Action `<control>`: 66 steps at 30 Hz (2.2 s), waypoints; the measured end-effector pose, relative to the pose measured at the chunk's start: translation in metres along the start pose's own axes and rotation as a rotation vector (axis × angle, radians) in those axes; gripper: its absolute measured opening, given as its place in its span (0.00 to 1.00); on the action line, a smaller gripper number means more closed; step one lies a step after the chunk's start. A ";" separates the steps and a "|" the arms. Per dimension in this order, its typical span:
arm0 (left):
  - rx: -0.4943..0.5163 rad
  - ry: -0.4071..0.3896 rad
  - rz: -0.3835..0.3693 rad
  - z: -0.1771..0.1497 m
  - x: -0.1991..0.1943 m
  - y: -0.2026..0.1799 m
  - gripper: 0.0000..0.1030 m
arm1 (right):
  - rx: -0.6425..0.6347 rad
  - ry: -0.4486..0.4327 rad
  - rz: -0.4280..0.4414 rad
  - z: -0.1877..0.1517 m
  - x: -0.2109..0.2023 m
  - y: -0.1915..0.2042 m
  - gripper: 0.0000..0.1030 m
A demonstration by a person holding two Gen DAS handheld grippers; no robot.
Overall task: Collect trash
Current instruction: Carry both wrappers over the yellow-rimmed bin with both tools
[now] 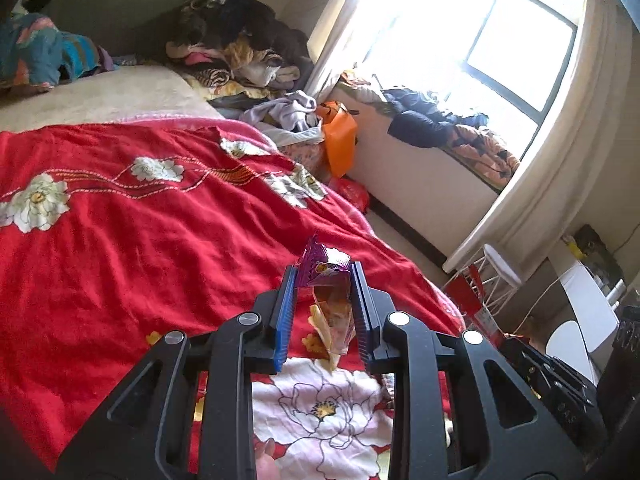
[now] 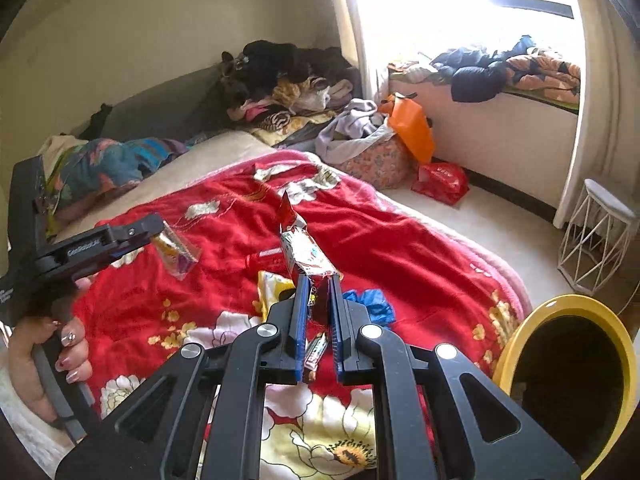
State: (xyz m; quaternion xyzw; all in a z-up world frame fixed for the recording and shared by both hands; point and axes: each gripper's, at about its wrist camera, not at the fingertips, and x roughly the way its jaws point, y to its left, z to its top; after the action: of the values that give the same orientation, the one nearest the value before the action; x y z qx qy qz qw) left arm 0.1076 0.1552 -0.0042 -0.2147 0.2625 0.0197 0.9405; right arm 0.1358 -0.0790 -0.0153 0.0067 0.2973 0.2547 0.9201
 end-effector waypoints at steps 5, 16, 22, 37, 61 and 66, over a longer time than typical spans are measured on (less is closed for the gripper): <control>0.022 -0.010 -0.014 0.001 -0.007 -0.013 0.20 | 0.027 -0.029 -0.030 0.004 -0.012 -0.012 0.10; 0.087 -0.019 -0.060 0.000 -0.015 -0.044 0.20 | 0.103 -0.092 -0.067 0.000 -0.049 -0.046 0.10; 0.126 -0.016 -0.092 -0.003 -0.018 -0.069 0.20 | 0.157 -0.135 -0.086 -0.003 -0.074 -0.072 0.10; 0.204 0.010 -0.187 -0.021 -0.012 -0.143 0.20 | 0.268 -0.173 -0.166 -0.027 -0.112 -0.131 0.10; 0.355 0.119 -0.302 -0.082 0.018 -0.226 0.20 | 0.375 -0.122 -0.356 -0.072 -0.115 -0.197 0.10; 0.382 0.144 -0.319 -0.095 0.025 -0.239 0.20 | 0.388 -0.110 -0.378 -0.078 -0.114 -0.208 0.10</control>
State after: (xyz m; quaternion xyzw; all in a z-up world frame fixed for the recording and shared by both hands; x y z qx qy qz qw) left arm 0.1189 -0.1030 0.0040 -0.0729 0.2908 -0.1941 0.9341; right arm 0.1103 -0.3243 -0.0518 0.1412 0.2863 0.0162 0.9475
